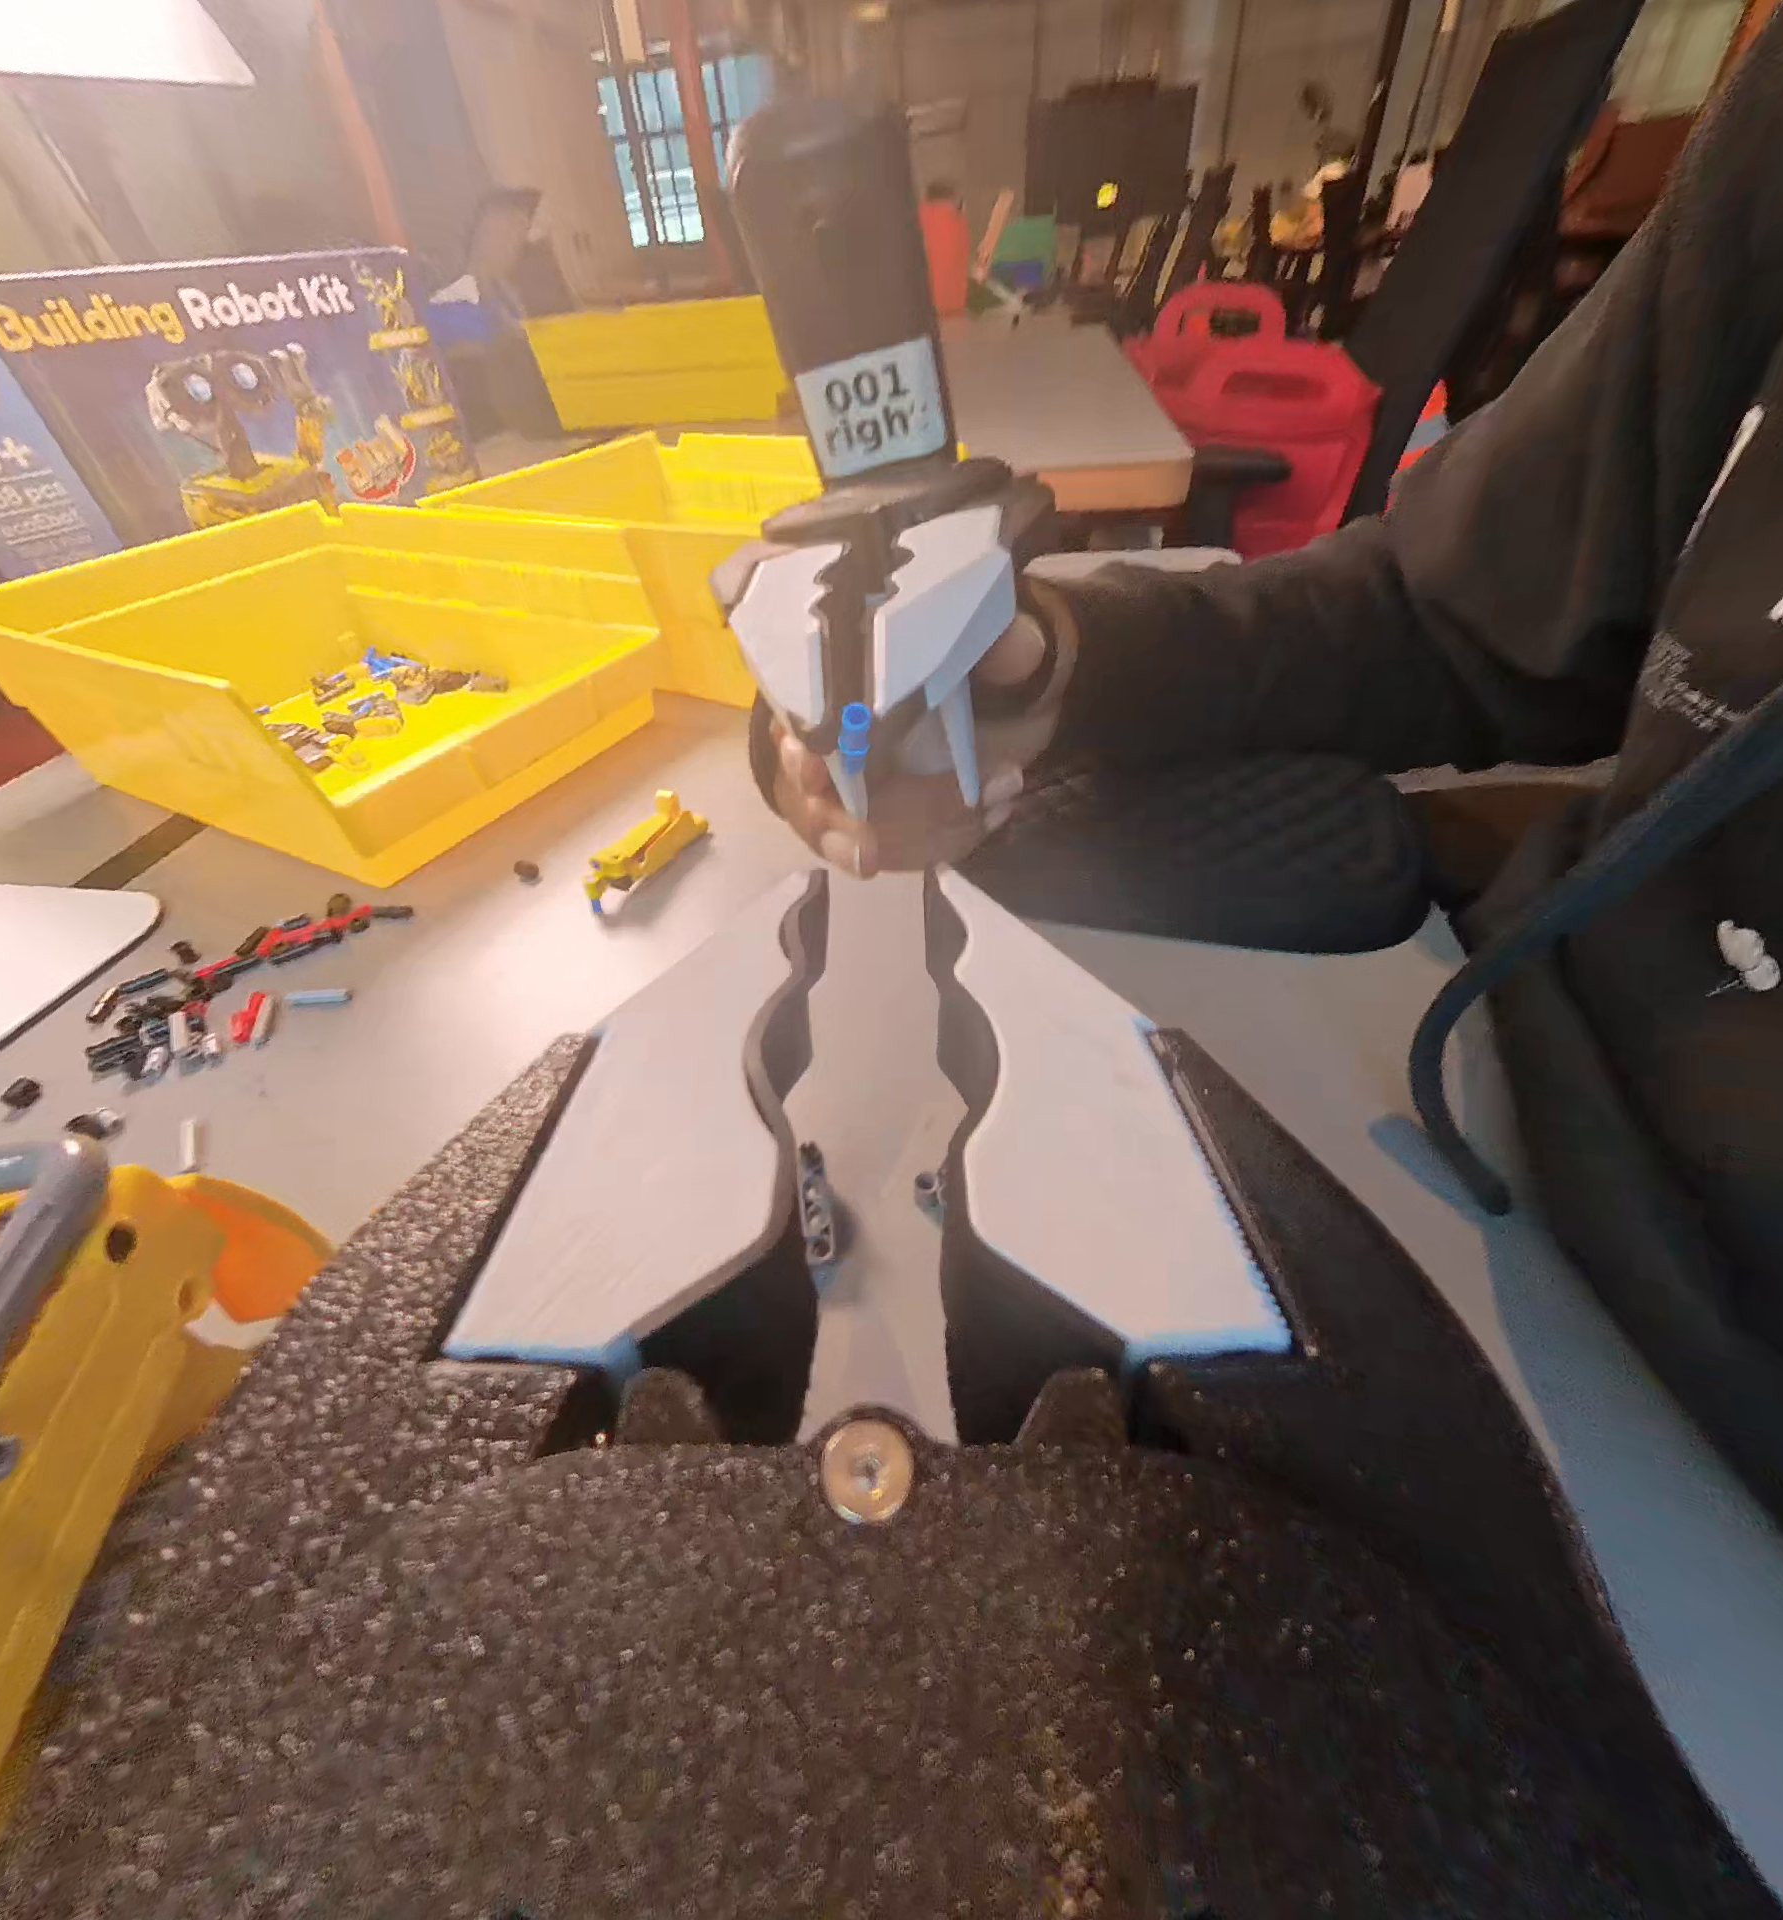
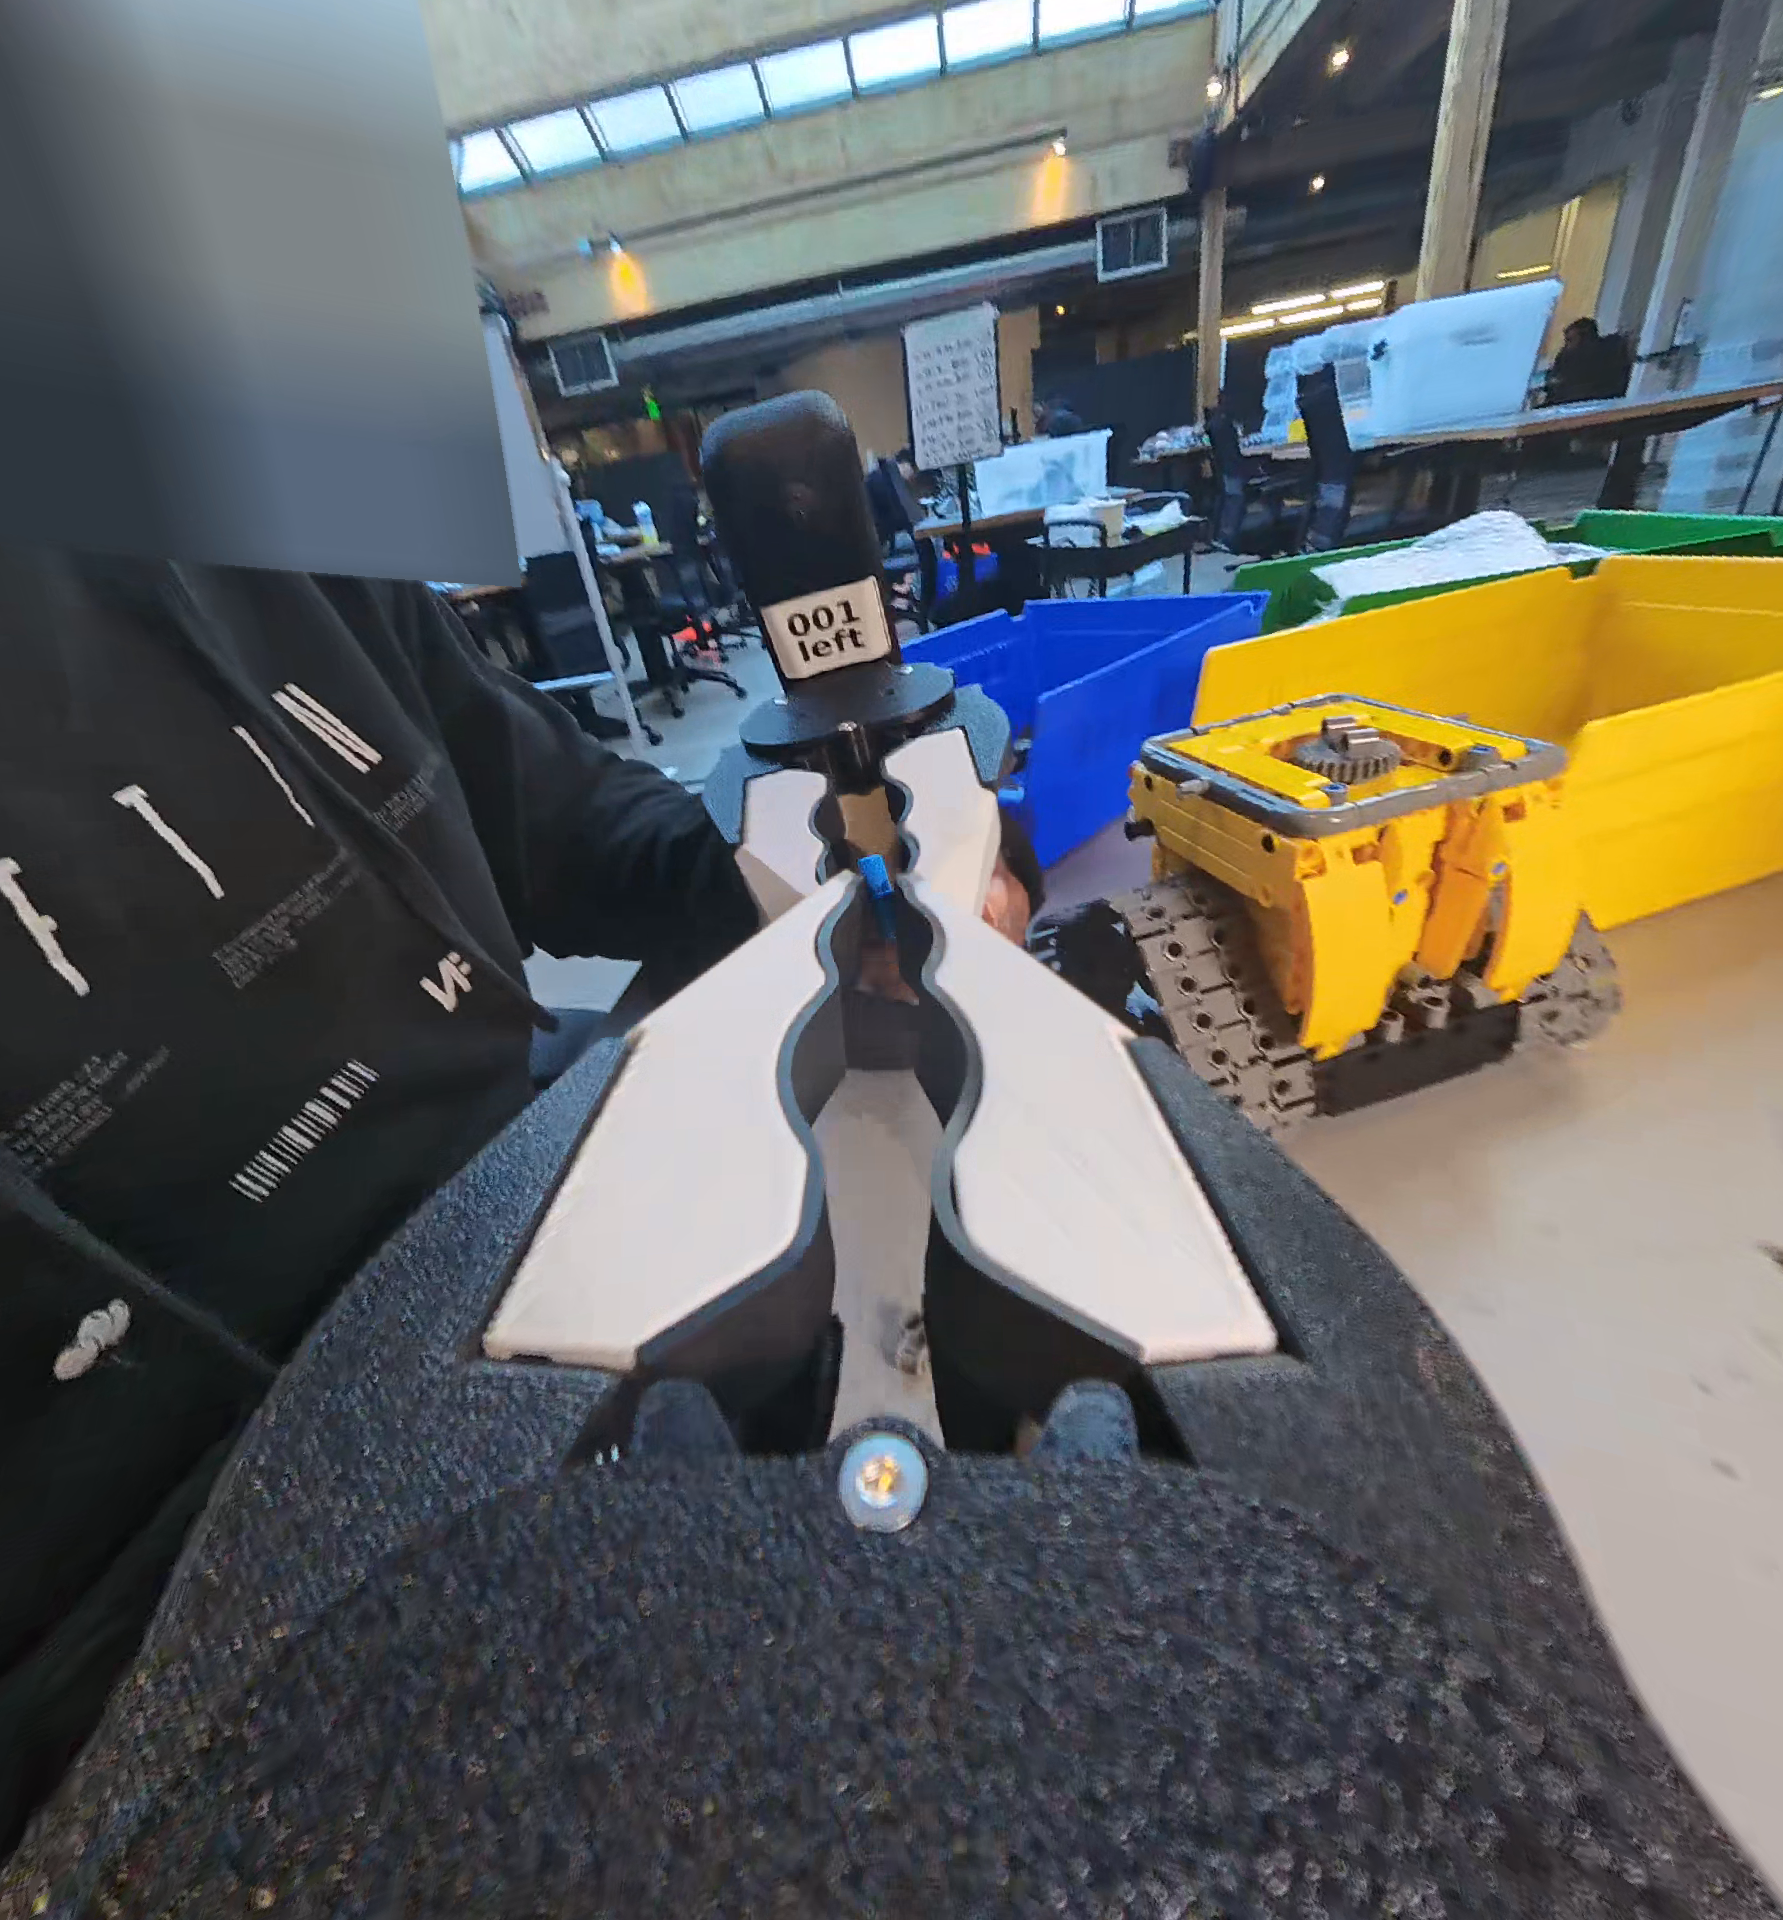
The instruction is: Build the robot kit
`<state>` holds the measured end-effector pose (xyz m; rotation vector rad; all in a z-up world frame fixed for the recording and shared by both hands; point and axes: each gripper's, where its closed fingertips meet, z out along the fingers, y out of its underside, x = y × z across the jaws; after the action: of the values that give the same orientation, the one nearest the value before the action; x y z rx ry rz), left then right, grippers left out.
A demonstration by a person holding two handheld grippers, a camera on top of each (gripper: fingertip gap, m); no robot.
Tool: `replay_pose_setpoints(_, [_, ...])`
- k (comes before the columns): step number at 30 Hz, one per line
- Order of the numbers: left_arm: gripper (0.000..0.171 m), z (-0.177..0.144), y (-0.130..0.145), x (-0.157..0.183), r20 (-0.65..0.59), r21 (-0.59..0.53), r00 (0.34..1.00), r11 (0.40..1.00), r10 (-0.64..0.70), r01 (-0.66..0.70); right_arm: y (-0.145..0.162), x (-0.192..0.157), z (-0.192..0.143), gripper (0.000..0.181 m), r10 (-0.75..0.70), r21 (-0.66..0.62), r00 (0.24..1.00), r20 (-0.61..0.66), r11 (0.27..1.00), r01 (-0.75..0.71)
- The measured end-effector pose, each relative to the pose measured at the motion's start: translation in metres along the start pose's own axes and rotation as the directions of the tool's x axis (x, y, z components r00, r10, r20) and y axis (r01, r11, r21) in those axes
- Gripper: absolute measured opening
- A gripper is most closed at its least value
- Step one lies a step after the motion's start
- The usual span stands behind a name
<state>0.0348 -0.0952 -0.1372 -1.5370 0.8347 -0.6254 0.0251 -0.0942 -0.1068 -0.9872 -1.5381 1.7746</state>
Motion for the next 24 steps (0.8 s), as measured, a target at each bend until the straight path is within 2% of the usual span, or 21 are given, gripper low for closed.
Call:
replay_pose_setpoints(6, [0.000, -0.0025, -0.0066, 0.0022, -0.037, 0.046, 0.998, 0.997, -0.053, 0.054, 0.0064, 0.0016, 0.0076, 0.005, 0.092, 0.038, 0.994, 0.051, 0.995, -0.094])
replay_pose_setpoints(11, [0.000, -0.0042, -0.0075, -0.0056, -0.025, 0.061, 0.994, 0.993, -0.105, 0.106, 0.0057, 0.0049, 0.0063, 0.005, 0.137, 0.069, 0.989, 0.059, 0.988, -0.141])
replay_pose_setpoints(14, [0.008, -0.0039, -0.0075, -0.0062, -0.029, 0.061, 0.993, 0.991, -0.115, 0.117, 0.0035, 0.0053, 0.0046, 0.005, 0.150, 0.089, 0.987, 0.063, 0.984, -0.155])
replay_pose_setpoints(18, [0.011, -0.0019, -0.0088, -0.0049, -0.031, 0.066, 0.993, 0.991, -0.116, 0.118, 0.0049, 0.0033, 0.0069, 0.005, 0.160, 0.088, 0.984, 0.075, 0.982, -0.166])
replay_pose_setpoints(24, [0.003, -0.0015, -0.0109, -0.0021, -0.067, 0.076, 0.985, 0.984, -0.158, 0.163, 0.0074, 0.0014, 0.0107, 0.005, 0.145, 0.080, 0.986, 0.075, 0.985, -0.151])
